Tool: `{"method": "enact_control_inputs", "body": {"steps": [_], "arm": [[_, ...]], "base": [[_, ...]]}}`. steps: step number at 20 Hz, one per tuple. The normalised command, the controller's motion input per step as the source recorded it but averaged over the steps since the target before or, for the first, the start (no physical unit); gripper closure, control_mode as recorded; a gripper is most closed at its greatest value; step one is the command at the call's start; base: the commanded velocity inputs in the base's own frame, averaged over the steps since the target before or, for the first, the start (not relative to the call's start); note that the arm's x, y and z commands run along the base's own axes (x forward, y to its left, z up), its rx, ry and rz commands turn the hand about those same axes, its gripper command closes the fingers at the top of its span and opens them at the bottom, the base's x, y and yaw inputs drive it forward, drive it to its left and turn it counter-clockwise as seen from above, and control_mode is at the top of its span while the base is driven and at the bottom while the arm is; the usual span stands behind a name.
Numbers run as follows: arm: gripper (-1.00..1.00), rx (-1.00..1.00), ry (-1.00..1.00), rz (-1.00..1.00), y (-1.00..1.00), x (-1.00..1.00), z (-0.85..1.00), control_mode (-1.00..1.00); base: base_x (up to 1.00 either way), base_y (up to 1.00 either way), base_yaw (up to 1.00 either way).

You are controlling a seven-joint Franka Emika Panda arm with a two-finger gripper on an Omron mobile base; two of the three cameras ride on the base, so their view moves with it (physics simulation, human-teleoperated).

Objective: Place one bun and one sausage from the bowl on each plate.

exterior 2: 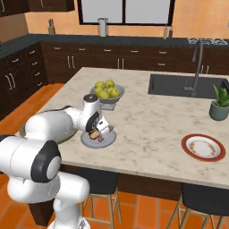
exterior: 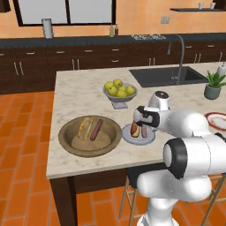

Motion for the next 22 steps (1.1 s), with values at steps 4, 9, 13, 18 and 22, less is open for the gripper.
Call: {"method": "enact_control_inputs", "body": {"steps": [4,9,13,18,22], "arm": [[-1.0,0.0,0.13,0.13,1.0,-0.49,1.0,-1.0],[-1.0,0.0,0.15,0.19,1.0,-0.01,0.68,-1.0],[-1.0,0.0,0.09,0.16,1.0,0.28,0.41,-1.0],[-1.0,0.0,0.03,0.14,0.99,0.21,0.0,-1.0],[-1.0,0.0,0.0,0.12,0.75,0.28,-0.11,-1.0]], "base": [[0.0,0.0,0.0],[0.0,0.0,0.0],[0.0,0.0,0.0],[0.0,0.0,0.0],[0.0,0.0,0.0]]}}
